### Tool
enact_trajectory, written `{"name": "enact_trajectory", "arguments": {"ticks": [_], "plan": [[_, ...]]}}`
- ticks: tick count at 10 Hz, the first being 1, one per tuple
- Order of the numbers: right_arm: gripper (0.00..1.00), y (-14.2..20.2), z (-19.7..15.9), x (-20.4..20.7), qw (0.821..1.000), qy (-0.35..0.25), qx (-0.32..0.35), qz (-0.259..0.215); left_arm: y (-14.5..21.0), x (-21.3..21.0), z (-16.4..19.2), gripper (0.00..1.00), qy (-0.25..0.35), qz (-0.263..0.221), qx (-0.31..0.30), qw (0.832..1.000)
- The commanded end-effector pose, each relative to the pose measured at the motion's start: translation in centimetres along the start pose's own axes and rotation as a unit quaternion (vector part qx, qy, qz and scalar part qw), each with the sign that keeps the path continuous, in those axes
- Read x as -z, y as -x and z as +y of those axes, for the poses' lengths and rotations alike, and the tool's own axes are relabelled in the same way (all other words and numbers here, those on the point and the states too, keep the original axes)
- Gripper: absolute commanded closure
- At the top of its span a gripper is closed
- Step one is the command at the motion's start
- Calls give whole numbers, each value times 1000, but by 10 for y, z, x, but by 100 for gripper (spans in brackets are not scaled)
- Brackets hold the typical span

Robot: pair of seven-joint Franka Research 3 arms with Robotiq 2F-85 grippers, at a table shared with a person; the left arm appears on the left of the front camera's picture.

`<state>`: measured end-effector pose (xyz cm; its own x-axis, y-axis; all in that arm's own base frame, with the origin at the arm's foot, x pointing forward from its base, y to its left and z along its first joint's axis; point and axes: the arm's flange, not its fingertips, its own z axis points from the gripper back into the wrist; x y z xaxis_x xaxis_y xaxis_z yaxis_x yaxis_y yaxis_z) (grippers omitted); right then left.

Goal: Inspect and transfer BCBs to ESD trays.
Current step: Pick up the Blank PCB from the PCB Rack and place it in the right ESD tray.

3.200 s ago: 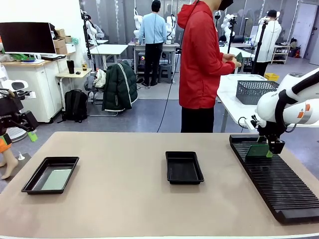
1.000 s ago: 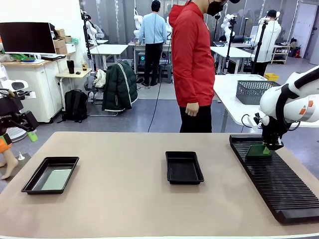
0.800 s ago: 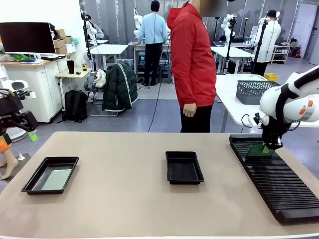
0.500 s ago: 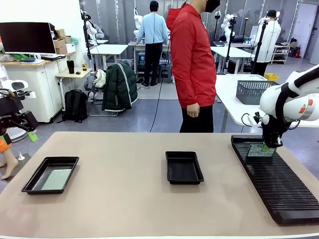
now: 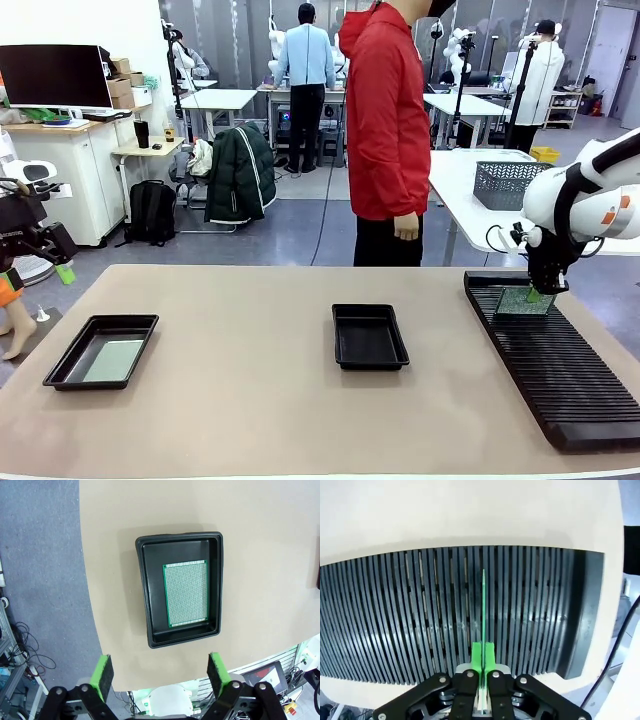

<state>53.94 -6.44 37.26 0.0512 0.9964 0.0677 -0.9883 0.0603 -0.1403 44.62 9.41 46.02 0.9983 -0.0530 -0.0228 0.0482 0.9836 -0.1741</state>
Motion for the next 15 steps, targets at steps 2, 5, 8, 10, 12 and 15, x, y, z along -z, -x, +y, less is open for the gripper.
{"name": "enact_trajectory", "arguments": {"ticks": [2, 5, 8, 10, 12, 15], "plan": [[100, 1, -6, -79, 1000, 28, -7, 2, 1, 2, 1, 0, 3, -5, 4, 1000], [100, 6, -9, -172, 999, 45, -10, 8, 1, 2, 1, 0, 3, -5, 4, 1000], [100, 6, -15, -259, 999, 36, -12, 0, 1, 2, 1, 0, 3, -5, 4, 1000], [100, 5, -18, -297, 1000, 29, -9, -5, 1, 2, 1, 0, 3, -5, 4, 1000], [100, 1, -21, -320, 1000, 13, -5, 0, 1, 2, 1, 0, 3, -5, 4, 1000], [100, 0, -24, -329, 1000, 14, 2, 1, 1, 2, 1, 0, 3, -5, 4, 1000]]}}
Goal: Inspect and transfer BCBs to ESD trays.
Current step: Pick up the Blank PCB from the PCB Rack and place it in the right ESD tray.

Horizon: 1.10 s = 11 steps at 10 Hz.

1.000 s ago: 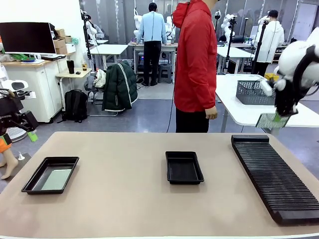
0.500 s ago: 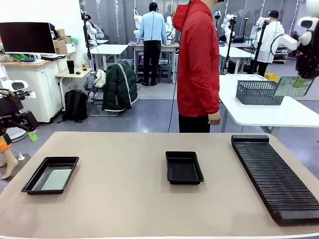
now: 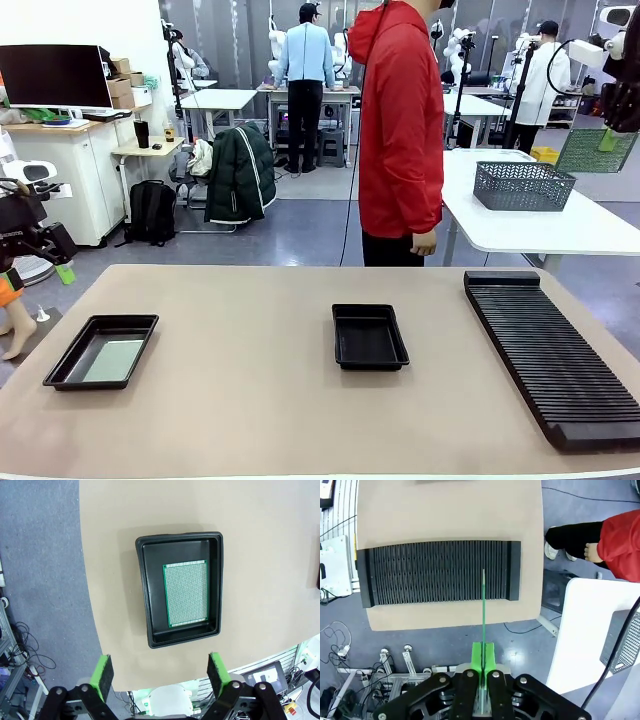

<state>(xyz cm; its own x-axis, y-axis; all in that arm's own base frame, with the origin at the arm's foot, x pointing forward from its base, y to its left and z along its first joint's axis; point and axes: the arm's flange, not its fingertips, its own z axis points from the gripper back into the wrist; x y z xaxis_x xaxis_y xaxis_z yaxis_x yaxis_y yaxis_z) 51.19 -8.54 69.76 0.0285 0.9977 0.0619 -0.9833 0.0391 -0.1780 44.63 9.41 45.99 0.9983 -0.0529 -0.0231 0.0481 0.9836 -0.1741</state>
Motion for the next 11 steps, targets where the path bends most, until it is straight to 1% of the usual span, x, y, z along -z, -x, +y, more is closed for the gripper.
{"name": "enact_trajectory", "arguments": {"ticks": [1, 9, 10, 11], "plan": [[100, 0, 4, 2, 1000, 0, -1, -1, 1, 2, 1, 0, 3, -5, 4, 1000], [100, 0, 4, 2, 1000, 0, -1, -1, 1, 2, 1, 0, 3, -5, 4, 1000], [97, 0, -1, 0, 1000, 0, -1, 0, 1, 2, 1, 0, 3, -5, 4, 1000], [97, -4, -3, 6, 998, -30, 50, -8, 1, 2, 1, 0, 3, -5, 4, 1000]]}}
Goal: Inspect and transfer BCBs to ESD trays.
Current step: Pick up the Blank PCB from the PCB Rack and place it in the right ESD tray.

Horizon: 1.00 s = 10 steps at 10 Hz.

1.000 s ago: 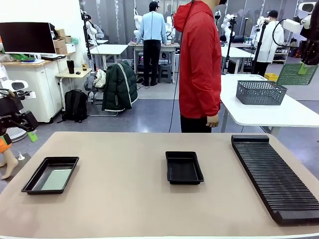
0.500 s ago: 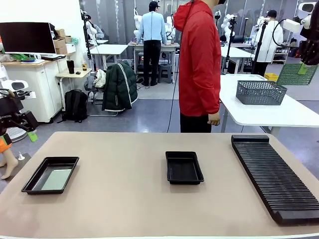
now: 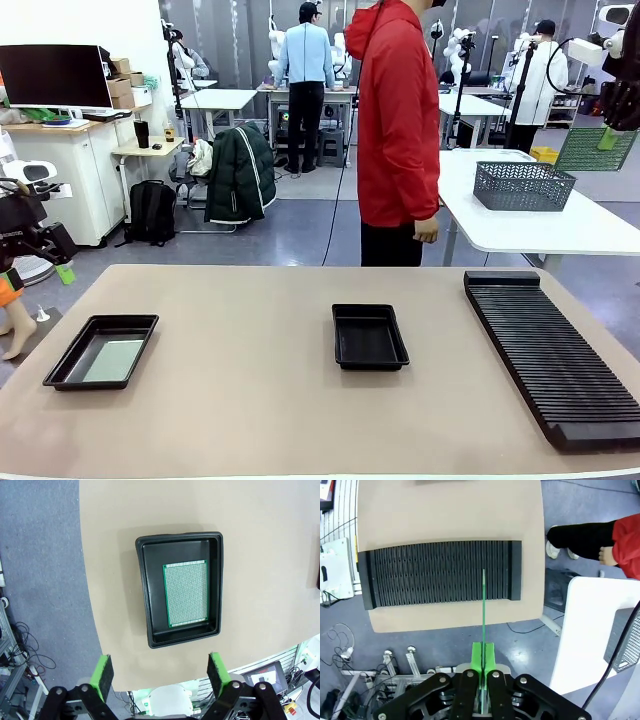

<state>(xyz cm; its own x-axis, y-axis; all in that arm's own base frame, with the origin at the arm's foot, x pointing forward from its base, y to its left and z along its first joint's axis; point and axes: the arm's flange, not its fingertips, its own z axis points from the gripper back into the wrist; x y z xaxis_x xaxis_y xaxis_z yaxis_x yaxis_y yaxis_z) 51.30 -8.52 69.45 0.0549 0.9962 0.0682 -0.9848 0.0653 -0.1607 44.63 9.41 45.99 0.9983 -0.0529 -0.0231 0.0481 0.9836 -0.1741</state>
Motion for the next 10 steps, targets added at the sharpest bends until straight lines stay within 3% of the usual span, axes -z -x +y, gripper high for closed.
{"name": "enact_trajectory", "arguments": {"ticks": [1, 2, 5, 10], "plan": [[97, -11, -1, 11, 993, -53, 101, -28, 1, 2, 1, 0, 3, -5, 4, 1000], [97, -22, 5, 21, 983, -80, 165, -32, 1, 2, 1, 0, 3, -5, 4, 1000], [97, -55, 35, 52, 920, -156, 357, -52, 1, 2, 1, 0, 3, -5, 4, 1000], [97, -129, 104, 132, 799, -236, 545, -96, 1, 2, 1, 0, 3, -5, 4, 1000]]}}
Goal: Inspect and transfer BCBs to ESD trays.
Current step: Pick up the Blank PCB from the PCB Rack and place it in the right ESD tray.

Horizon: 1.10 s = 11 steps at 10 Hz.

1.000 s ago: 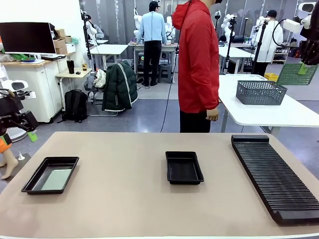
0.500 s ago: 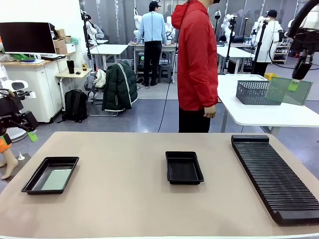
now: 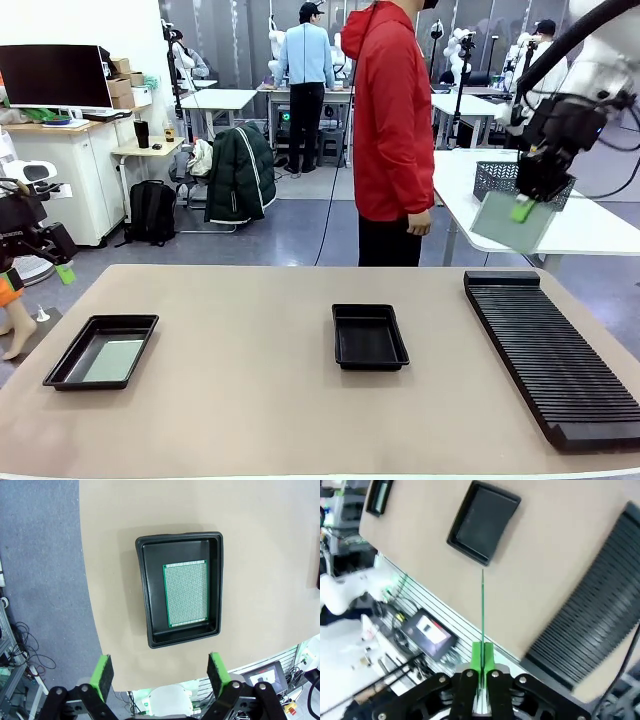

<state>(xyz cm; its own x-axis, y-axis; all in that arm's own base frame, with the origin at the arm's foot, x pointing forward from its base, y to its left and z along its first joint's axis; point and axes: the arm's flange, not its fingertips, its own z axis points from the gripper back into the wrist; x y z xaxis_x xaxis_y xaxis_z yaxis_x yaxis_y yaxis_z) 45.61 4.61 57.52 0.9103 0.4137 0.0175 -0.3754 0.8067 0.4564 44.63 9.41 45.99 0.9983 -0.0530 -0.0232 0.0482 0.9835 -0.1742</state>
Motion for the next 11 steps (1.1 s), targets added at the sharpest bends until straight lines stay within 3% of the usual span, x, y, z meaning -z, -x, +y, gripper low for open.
{"name": "enact_trajectory", "arguments": {"ticks": [1, 7, 11], "plan": [[97, 14, 13, 49, 997, -29, 52, -57, 1, 1, 1, 0, 3, -5, 4, 1000], [97, 5, 42, 166, 980, -105, 108, -132, 1, 1, 1, 0, 3, -5, 4, 1000], [97, -21, 31, 224, 971, -131, 141, -142, 1, 1, 1, 0, 3, -5, 4, 1000]]}}
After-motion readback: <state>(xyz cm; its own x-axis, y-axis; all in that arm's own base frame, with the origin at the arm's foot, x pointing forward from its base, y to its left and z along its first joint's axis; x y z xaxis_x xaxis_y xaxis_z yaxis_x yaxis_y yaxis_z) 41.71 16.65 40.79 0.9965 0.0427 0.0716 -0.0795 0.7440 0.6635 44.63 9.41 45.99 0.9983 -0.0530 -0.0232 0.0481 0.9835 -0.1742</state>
